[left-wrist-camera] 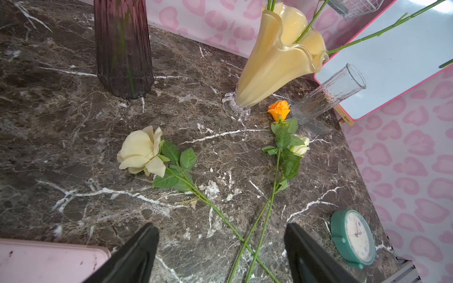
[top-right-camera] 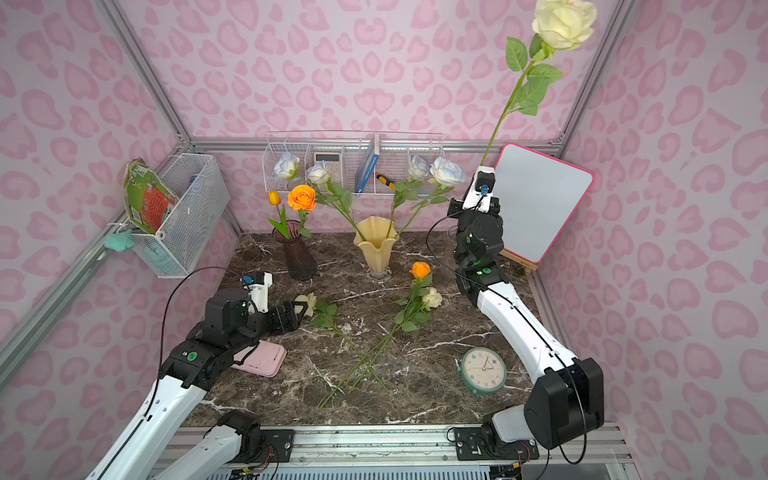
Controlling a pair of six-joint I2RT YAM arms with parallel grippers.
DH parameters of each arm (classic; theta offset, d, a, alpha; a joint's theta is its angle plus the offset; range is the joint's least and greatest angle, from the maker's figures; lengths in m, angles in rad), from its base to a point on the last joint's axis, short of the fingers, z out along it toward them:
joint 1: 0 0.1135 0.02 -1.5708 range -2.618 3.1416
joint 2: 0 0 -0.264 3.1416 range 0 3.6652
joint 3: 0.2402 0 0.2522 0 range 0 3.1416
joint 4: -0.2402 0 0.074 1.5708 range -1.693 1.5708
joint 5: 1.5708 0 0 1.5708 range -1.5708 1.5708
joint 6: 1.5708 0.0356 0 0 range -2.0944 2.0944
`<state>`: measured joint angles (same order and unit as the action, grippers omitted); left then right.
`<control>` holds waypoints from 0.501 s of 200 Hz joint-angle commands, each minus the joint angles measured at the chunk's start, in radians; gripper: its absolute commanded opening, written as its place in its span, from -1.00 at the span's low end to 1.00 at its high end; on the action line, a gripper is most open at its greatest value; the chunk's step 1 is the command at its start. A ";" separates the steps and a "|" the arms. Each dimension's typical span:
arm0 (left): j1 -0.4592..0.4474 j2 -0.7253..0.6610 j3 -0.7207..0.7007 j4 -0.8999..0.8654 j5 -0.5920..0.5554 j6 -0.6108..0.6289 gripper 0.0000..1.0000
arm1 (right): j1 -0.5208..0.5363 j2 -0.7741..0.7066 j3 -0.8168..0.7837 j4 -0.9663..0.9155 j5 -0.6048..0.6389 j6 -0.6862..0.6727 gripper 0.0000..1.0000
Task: Arrange the flowers in different vases according to their colors
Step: Insert the flower into the vase.
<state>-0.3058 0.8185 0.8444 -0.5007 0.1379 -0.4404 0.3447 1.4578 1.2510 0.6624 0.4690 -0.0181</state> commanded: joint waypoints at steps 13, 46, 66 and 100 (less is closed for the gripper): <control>-0.052 0.045 -0.011 0.102 -0.036 0.008 0.71 | -0.043 0.081 0.010 0.068 -0.051 0.064 -1.00; -0.116 0.129 -0.016 0.135 -0.054 0.000 0.70 | -0.105 0.155 -0.007 0.123 -0.104 0.133 -1.00; -0.152 0.150 -0.044 0.179 -0.088 0.000 0.69 | -0.116 0.211 -0.001 0.149 -0.117 0.138 -1.00; -0.166 0.148 -0.078 0.232 -0.104 0.003 0.70 | -0.126 0.299 -0.003 0.208 -0.143 0.159 -1.00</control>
<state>-0.4694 0.9653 0.7769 -0.3397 0.0624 -0.4419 0.2237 1.7161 1.2449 0.7822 0.3584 0.1089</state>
